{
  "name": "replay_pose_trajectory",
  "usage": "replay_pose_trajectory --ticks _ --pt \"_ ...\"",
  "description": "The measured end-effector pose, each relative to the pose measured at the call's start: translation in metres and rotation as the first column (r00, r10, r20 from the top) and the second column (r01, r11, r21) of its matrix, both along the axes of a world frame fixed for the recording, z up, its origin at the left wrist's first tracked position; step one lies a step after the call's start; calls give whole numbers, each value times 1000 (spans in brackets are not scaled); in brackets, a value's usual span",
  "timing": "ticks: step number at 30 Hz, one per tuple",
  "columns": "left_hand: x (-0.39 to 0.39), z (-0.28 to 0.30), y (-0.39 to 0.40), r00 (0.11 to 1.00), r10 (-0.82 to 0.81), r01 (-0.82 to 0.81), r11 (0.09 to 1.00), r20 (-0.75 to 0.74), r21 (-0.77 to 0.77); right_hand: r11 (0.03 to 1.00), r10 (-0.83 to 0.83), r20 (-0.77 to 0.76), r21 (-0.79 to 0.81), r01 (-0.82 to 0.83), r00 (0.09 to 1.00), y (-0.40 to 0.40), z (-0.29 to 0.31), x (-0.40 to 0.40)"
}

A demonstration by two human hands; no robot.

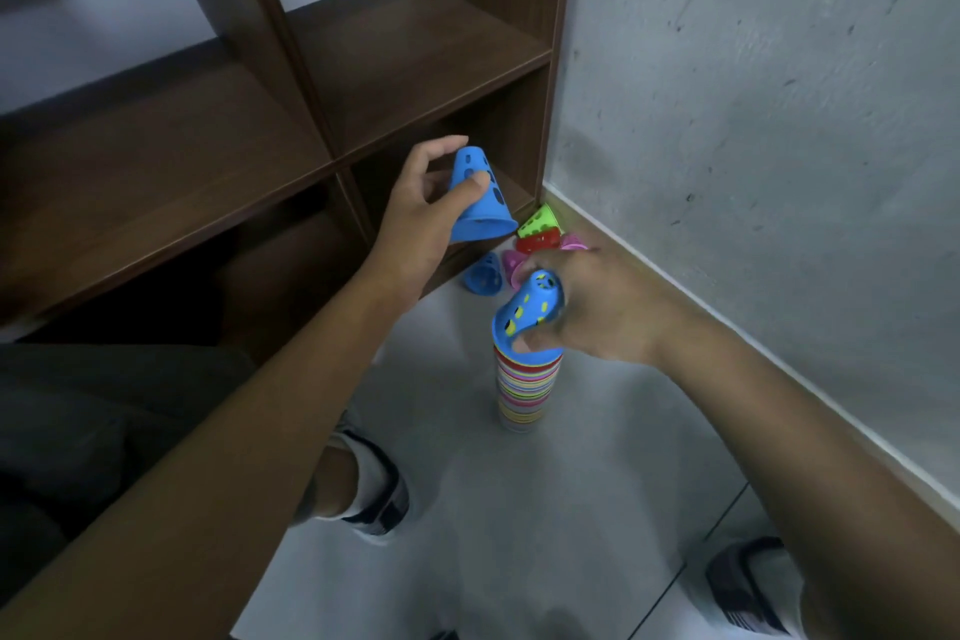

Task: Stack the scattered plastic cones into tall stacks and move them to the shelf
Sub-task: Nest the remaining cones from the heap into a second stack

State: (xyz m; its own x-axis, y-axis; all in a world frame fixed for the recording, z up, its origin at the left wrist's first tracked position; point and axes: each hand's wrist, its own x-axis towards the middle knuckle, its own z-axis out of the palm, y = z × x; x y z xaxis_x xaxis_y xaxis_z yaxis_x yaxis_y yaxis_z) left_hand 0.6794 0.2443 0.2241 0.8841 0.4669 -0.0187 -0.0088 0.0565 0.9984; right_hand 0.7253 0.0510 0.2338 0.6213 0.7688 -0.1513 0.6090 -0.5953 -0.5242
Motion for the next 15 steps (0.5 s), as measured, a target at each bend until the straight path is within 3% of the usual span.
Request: replay_pose_trajectory --ticks 4,8,15 --pt "0 -3 0 999 -43 42 999 -28 -29 1000 3 -35 25 -2 999 1 -18 -4" --pt "-3 -4 -5 991 -126 123 990 -36 -70 996 10 -170 86 5 985 -6 -22 2" --pt "-7 -6 -12 911 -413 402 897 -24 -186 999 -39 -219 22 44 975 -34 -29 37"
